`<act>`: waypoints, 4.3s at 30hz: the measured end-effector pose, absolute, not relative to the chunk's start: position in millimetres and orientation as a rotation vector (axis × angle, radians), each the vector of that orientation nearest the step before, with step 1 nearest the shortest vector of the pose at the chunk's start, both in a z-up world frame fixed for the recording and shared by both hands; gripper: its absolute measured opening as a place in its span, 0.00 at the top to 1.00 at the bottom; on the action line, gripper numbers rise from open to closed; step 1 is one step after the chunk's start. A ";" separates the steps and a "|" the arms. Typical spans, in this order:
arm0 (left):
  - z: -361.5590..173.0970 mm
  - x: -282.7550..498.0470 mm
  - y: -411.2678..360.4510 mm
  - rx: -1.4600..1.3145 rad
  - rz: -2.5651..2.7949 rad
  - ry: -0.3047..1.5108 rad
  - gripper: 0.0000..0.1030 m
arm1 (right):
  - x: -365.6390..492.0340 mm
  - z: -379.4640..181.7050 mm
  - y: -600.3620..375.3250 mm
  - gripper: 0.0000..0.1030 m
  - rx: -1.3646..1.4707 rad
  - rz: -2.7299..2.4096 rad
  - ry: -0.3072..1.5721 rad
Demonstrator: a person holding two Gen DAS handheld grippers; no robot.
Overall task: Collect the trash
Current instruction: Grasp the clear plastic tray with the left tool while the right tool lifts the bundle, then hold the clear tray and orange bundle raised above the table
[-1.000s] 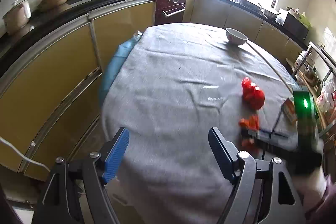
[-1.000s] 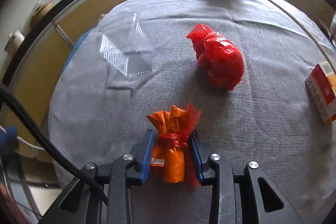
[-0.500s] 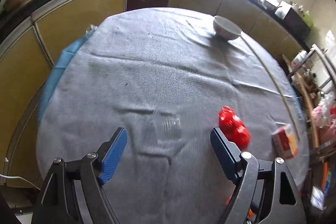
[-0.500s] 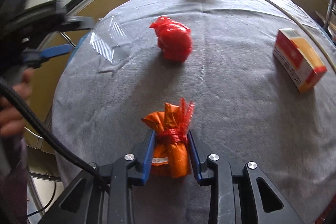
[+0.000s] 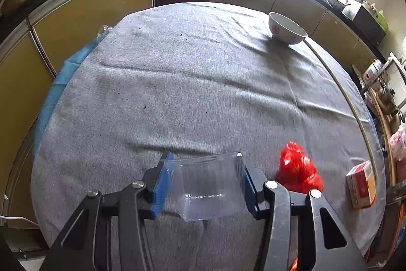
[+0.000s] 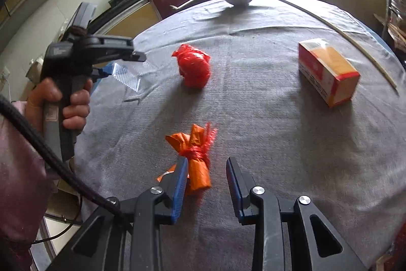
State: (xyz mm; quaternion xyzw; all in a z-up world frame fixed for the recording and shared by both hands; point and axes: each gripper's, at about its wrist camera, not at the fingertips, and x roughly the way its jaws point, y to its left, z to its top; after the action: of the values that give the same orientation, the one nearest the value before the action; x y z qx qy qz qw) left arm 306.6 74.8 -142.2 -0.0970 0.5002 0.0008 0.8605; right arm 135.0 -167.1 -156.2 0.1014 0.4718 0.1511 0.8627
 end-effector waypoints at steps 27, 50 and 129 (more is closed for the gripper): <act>-121.6 142.1 60.4 -0.012 -0.198 1.030 0.50 | 172.1 -175.8 -116.0 0.65 0.125 0.285 1.103; -86.5 91.3 13.9 0.126 -0.201 0.902 0.49 | 68.2 -127.0 -201.3 0.72 0.279 0.296 0.932; -18.1 -8.9 -40.2 0.376 -0.137 0.573 0.47 | -36.7 -69.7 -234.2 0.72 0.362 0.313 0.691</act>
State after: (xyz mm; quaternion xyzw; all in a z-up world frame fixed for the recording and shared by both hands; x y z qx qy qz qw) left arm -8.9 -40.2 -18.1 0.1843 0.2805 -0.0671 0.9396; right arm -36.7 -234.2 -69.7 0.1756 0.3355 0.1520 0.9130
